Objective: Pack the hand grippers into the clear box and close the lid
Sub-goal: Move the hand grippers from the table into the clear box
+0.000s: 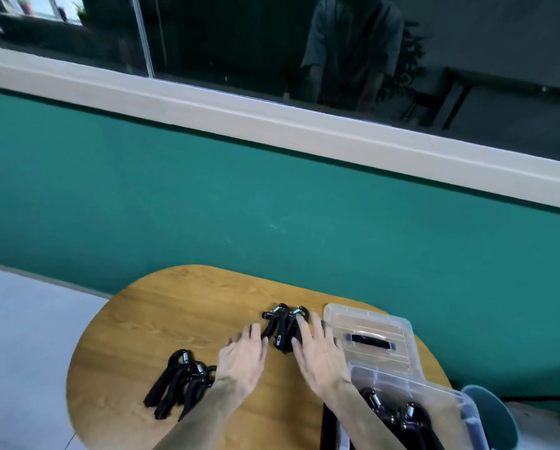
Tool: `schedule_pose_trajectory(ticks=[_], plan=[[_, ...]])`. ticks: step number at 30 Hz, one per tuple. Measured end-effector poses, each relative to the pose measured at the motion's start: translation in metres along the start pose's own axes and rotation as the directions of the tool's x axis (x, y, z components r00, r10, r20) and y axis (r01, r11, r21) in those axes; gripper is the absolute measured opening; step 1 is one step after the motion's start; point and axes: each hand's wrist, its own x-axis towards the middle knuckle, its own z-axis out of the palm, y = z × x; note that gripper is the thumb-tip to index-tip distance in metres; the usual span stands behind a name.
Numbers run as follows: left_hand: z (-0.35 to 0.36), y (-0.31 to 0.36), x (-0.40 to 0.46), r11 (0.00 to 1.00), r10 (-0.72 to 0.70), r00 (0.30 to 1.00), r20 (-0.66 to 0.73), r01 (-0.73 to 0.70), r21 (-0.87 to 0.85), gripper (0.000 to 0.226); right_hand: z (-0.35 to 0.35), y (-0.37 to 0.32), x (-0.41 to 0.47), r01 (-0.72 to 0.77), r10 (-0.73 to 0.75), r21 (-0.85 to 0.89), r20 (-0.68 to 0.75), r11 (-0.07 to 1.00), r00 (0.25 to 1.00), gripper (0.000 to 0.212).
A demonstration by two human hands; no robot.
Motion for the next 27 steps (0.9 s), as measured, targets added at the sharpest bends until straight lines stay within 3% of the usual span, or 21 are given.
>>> schedule_pose_trajectory(ticks=[4,7,10,20,27], plan=[[-0.014,-0.046,0.012,0.995,-0.042,0.999,0.033,0.039,0.087,0.038,0.01,-0.028,0.028,0.018,-0.014,-0.057,0.083,0.998,0.996,0.084],[-0.014,-0.081,0.022,0.99,-0.051,0.996,0.067,0.042,0.133,0.039,0.017,-0.046,0.042,-0.014,0.022,-0.1,0.078,0.995,0.997,0.07],[-0.005,-0.107,0.032,0.984,-0.047,0.994,0.094,0.03,0.178,0.043,0.032,-0.058,0.054,-0.032,0.043,-0.066,0.183,0.997,0.982,0.057],[0.042,-0.157,0.058,0.985,-0.12,0.956,0.268,0.079,0.156,0.056,0.087,-0.065,0.112,-0.086,0.09,-0.029,0.255,0.996,0.963,0.05],[0.093,-0.208,0.052,0.973,-0.22,0.937,0.271,0.19,0.131,0.07,0.143,-0.063,0.146,-0.165,0.152,0.029,0.269,0.986,0.951,0.052]])
